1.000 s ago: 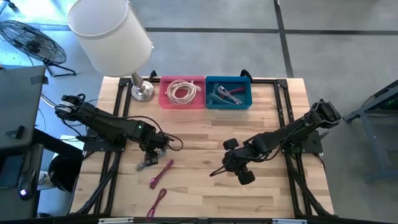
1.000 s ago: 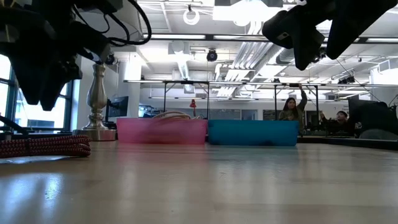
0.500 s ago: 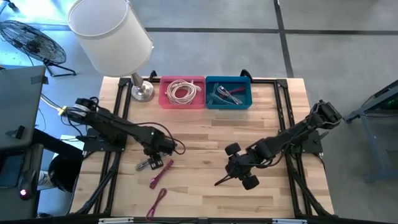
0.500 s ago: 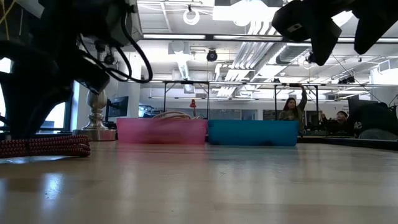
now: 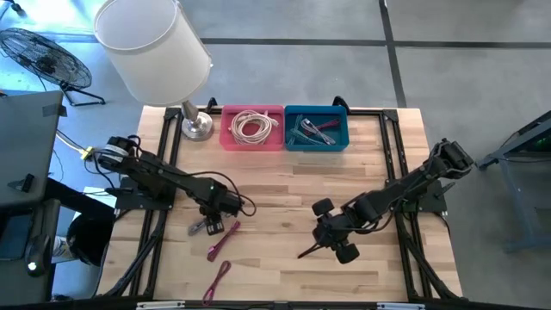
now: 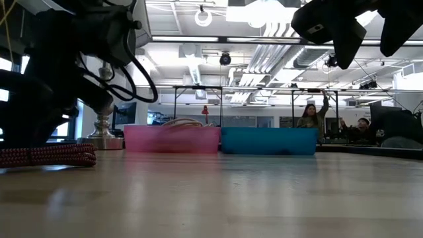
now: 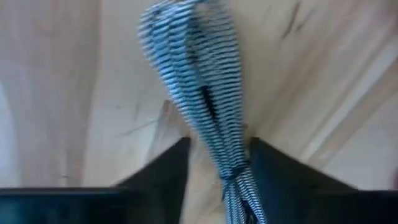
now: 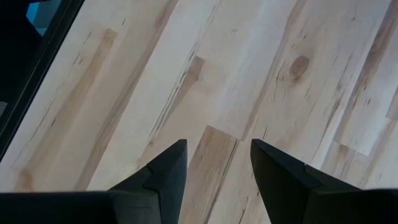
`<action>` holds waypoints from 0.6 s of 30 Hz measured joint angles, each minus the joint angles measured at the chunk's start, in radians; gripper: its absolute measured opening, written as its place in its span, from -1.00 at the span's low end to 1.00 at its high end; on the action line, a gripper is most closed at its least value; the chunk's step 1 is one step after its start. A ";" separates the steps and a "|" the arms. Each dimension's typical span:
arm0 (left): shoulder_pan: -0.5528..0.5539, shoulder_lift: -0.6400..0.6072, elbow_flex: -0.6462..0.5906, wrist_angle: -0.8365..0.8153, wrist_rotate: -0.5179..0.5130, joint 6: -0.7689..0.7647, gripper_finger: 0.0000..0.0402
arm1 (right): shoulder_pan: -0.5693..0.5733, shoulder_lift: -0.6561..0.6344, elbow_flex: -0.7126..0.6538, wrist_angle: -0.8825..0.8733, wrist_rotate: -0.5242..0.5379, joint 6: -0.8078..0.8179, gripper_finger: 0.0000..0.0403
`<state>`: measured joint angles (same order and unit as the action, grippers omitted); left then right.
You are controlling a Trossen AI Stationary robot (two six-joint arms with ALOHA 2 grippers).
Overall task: Pick & Place USB Port
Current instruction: Put the small black and white charger cable into the blue bin
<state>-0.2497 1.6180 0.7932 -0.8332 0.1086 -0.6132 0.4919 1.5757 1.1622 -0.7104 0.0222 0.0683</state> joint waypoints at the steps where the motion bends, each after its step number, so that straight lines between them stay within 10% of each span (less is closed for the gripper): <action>1: 0.000 -0.002 -0.001 -0.001 -0.016 0.008 -0.38 | 0.000 0.000 0.000 0.000 0.003 0.001 -0.16; 4: 0.000 -0.018 -0.001 0.002 -0.062 0.034 -0.87 | 0.000 0.000 0.000 0.000 0.008 0.002 -0.16; 12: 0.001 -0.036 0.123 -0.048 -0.254 0.136 -0.95 | 0.000 0.000 0.000 0.001 0.207 0.003 -0.16; 18: 0.000 -0.092 0.280 -0.068 -0.449 0.306 -0.96 | 0.000 0.000 0.000 0.005 0.558 0.003 -0.16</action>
<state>-0.2497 1.5264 1.0730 -0.9011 -0.3407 -0.3067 0.4923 1.5753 1.1622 -0.7052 0.5803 0.0713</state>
